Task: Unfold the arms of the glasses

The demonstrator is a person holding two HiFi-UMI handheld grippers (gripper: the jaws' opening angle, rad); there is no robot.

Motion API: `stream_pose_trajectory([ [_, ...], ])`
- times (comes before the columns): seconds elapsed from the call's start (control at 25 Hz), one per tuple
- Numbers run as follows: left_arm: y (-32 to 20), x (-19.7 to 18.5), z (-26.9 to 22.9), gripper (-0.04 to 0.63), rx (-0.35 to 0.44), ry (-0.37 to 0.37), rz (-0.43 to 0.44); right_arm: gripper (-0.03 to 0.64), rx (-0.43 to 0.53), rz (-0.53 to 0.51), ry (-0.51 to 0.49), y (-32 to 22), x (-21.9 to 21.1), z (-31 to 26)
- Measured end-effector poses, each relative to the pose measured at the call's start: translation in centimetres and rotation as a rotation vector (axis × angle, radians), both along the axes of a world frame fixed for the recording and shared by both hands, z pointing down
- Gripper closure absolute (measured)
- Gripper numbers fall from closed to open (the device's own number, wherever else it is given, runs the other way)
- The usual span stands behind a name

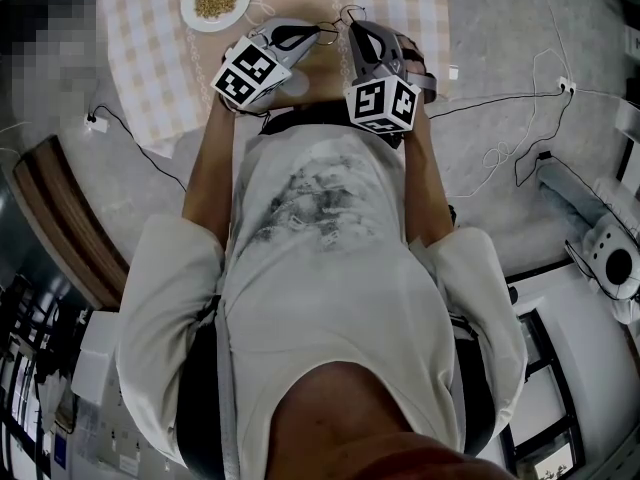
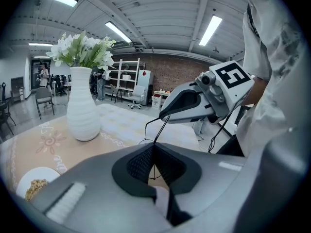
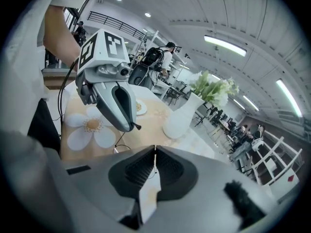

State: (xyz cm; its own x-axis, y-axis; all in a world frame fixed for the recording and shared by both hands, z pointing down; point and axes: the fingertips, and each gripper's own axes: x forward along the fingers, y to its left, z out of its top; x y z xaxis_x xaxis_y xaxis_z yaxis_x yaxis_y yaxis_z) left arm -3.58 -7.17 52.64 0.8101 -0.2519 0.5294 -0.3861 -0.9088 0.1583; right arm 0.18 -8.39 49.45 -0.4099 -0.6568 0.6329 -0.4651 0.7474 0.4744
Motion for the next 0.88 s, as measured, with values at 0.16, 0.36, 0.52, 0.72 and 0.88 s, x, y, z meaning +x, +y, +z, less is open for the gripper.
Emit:
stream_pose_trajectory([
  [0.16,0.0,-0.1,0.1,0.583,-0.001,-0.001,-0.003,0.594,0.003,0.029,-0.009,-0.4,0.6,-0.4],
  [0.36,0.0,-0.2,0.3,0.583,-0.004,0.001,-0.003,0.594,0.008,0.055,-0.014,-0.6,1.2,-0.7],
  [0.52,0.0,-0.3,0.2,0.583,-0.006,0.001,-0.008,0.594,0.012,0.073,-0.016,-0.8,1.6,-0.9],
  [0.72,0.0,-0.5,0.4,0.583,-0.010,-0.002,-0.008,0.594,0.014,0.096,-0.020,-1.1,2.2,-1.1],
  [0.88,0.1,-0.5,0.3,0.583,-0.007,0.004,-0.010,0.594,0.017,0.109,-0.020,-1.2,2.6,-1.2],
])
